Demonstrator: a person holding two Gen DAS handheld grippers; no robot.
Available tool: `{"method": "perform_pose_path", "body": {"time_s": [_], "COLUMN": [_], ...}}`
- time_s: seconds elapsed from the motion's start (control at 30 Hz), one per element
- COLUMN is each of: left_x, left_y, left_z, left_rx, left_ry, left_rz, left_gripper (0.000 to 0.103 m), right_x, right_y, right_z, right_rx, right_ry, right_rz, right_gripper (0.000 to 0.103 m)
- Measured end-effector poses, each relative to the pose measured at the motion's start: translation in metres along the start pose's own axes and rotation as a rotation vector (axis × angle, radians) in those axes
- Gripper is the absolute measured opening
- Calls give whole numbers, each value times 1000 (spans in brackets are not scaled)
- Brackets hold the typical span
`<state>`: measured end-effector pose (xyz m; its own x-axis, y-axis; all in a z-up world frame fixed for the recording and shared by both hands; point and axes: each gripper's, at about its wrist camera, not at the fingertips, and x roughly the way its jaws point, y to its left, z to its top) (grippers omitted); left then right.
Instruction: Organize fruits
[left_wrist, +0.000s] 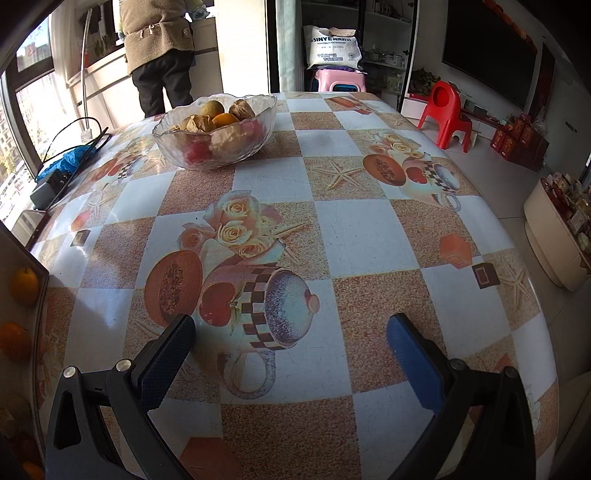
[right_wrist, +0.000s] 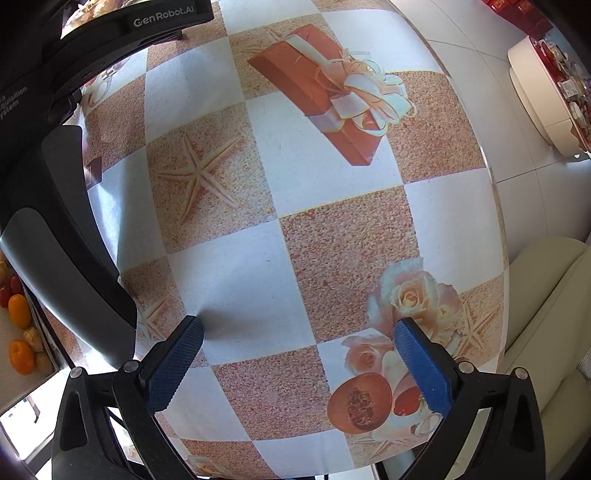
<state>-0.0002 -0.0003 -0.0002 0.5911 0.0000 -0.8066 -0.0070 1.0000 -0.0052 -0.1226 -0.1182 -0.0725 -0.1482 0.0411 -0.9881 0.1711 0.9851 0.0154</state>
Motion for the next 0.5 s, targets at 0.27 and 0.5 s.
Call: {"method": "perform_pose_path", "body": {"time_s": [0.27, 0.5], "left_x": [0, 0], "left_y": [0, 0], "left_z": [0, 0], "left_rx": [0, 0], "left_ry": [0, 0], "left_rz": [0, 0], "left_gripper": [103, 103], "right_x": [-4, -8], "right_y": [-5, -8], "right_z": [-2, -5], "right_rx": [1, 2], "right_ry": [-24, -22], "right_rz": [-5, 8], "right_gripper": [103, 103]}}
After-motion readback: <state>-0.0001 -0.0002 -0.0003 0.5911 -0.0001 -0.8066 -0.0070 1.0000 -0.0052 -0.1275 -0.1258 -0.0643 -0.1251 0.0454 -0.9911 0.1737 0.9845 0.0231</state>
